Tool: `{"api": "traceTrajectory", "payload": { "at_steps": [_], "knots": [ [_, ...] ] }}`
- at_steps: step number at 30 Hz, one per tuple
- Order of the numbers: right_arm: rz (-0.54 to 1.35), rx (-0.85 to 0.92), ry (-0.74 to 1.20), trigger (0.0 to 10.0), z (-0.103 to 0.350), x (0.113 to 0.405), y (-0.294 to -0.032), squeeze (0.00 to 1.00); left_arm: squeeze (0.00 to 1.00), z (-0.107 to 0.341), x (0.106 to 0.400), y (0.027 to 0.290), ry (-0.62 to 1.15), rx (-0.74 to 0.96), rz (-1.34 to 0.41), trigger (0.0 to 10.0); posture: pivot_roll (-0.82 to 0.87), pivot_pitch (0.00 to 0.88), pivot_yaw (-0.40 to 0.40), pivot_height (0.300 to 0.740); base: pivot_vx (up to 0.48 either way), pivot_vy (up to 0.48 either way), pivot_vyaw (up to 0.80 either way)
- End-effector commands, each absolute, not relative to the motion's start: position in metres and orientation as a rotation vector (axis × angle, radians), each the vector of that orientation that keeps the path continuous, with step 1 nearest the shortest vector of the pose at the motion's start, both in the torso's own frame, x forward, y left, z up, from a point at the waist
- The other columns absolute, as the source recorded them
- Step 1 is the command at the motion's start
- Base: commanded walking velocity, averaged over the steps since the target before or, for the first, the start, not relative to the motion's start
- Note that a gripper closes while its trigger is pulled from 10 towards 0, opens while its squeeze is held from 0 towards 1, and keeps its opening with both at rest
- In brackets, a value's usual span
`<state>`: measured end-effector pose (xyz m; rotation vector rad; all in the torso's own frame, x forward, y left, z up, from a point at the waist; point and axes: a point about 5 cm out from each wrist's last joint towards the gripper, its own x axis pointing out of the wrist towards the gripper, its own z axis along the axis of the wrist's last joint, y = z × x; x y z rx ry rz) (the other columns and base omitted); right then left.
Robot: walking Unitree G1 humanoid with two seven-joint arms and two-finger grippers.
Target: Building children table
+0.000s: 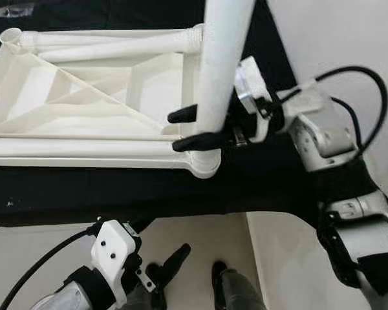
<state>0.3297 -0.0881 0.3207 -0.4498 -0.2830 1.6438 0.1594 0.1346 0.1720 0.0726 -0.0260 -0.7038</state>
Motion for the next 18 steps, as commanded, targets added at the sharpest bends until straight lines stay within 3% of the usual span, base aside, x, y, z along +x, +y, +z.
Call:
{"api": "traceTrajectory", "payload": {
  "at_steps": [1,5,8,18],
  "knots": [
    [1.585,-0.406,-0.182,10.0,0.300,0.341,-0.084,0.00,0.00,0.169,0.155,0.133,0.002,0.051,-0.711,10.0,-0.02,0.417,0.013,0.740,0.000,0.000,0.00],
    [1.538,-0.312,-0.201,10.0,0.306,0.347,-0.084,0.00,0.00,0.169,0.155,0.133,0.002,0.050,-0.709,10.0,-0.02,0.417,0.013,0.740,0.000,0.000,0.00],
    [1.610,-0.163,-0.275,10.0,0.324,0.343,-0.089,0.00,0.00,0.169,0.155,0.133,0.000,0.047,-0.710,10.0,-0.02,0.416,0.011,0.740,0.000,0.000,0.00],
    [1.729,-0.067,-0.316,10.0,0.338,0.339,-0.103,0.00,0.00,0.169,0.156,0.133,-0.005,0.049,-0.705,10.0,-0.02,0.414,0.008,0.740,0.000,0.000,0.00]
  ]
}}
